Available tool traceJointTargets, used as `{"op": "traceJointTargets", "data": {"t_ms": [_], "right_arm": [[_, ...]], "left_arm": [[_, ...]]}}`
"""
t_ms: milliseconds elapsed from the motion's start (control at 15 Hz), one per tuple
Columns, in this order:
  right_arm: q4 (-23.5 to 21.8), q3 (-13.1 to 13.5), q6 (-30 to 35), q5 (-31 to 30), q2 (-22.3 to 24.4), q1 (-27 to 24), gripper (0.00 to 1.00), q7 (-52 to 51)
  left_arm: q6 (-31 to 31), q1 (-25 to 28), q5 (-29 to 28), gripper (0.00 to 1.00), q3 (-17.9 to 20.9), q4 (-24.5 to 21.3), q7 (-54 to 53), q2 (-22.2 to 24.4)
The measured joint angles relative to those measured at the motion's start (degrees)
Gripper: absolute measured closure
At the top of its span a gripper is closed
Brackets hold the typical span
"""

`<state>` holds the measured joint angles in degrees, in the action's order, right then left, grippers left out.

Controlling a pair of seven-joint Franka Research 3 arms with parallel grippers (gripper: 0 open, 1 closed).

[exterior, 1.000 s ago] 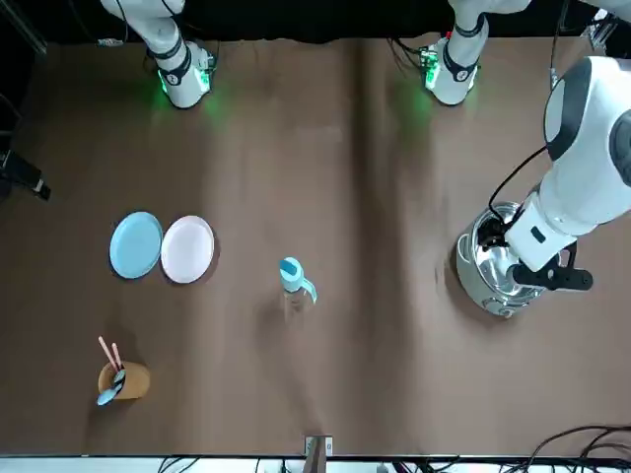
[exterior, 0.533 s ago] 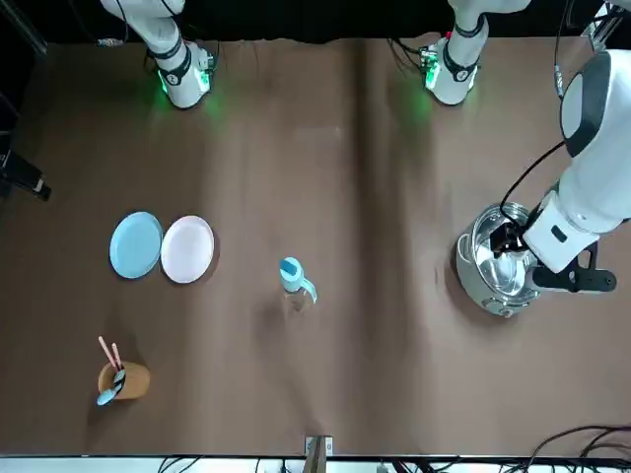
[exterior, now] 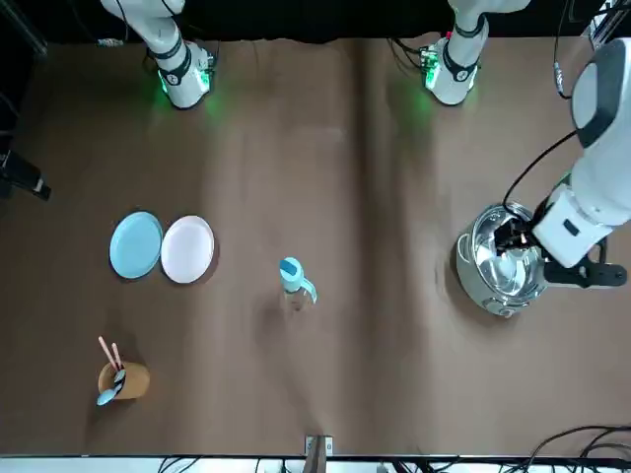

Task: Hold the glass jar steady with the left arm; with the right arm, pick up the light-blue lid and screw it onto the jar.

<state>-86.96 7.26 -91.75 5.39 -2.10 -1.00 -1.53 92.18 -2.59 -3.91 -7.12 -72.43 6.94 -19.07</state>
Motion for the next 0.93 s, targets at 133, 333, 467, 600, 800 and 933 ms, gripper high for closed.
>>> {"op": "traceJointTargets", "data": {"t_ms": [133, 333, 467, 600, 800, 933], "right_arm": [[-0.01, -0.03, 0.02, 0.00, 0.00, 0.00, 0.00, 0.00], [-0.04, -0.17, 0.04, 0.00, 0.00, 0.01, 0.00, 0.00], [-0.07, -0.39, 0.05, 0.00, 0.00, 0.06, 0.00, 0.00], [-0.24, -0.71, 0.32, 0.00, 0.00, 0.57, 0.00, -0.03], [-0.86, -1.01, 0.38, 0.00, 0.00, 1.09, 0.00, -0.03], [-0.98, -1.04, 0.37, 0.00, 0.00, 1.17, 0.00, -0.07]], "left_arm": [[0.00, 1.88, 0.71, 0.00, -0.03, -0.58, -0.65, 0.77], [0.95, 2.62, 0.71, 0.00, -0.94, -2.58, -1.15, 2.46], [2.31, 2.62, 0.71, 0.00, -1.44, -5.19, -1.14, 4.81], [2.49, 2.62, 0.71, 0.00, -1.57, -6.94, -0.82, 6.81], [2.52, 2.76, 0.71, 0.00, -1.56, -7.38, -0.82, 7.78], [2.56, 2.84, 0.71, 0.00, -1.56, -7.37, -0.82, 7.89]]}}
